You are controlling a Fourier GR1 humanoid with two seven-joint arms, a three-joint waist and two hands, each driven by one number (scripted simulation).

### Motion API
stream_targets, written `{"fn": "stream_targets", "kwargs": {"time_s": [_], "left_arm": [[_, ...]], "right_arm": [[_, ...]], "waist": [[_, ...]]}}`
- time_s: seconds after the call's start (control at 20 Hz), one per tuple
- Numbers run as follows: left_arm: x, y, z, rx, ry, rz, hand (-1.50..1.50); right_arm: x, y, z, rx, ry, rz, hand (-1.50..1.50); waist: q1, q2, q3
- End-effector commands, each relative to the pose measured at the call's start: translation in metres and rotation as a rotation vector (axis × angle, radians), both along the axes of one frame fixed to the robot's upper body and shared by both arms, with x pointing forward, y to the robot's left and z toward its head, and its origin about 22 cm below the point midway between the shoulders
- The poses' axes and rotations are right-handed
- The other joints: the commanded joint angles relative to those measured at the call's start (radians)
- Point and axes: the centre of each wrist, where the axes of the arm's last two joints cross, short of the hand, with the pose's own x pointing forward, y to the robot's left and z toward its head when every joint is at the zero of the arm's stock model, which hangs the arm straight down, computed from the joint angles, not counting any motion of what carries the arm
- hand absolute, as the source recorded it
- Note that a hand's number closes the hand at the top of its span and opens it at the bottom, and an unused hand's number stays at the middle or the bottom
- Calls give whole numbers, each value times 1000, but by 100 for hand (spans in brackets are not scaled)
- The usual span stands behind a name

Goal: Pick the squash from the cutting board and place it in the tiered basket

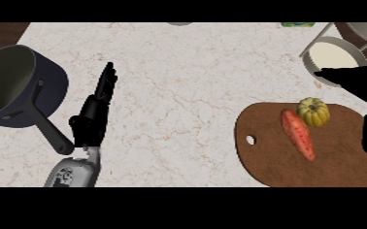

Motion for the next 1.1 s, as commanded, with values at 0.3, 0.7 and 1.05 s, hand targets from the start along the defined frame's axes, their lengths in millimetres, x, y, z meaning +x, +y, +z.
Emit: {"fn": "stream_targets", "kwargs": {"time_s": [0.3,0.7,1.05], "left_arm": [[-3,5,16,-2,-7,2,0],[11,-4,9,7,-13,3,0],[6,-4,5,9,-21,13,0]], "right_arm": [[2,-11,-22,49,21,17,-150],[10,13,-28,51,61,17,-150],[4,-11,-44,47,74,3,-150]], "waist": [[1,-1,0],[0,0,0],[-3,-1,0]]}}
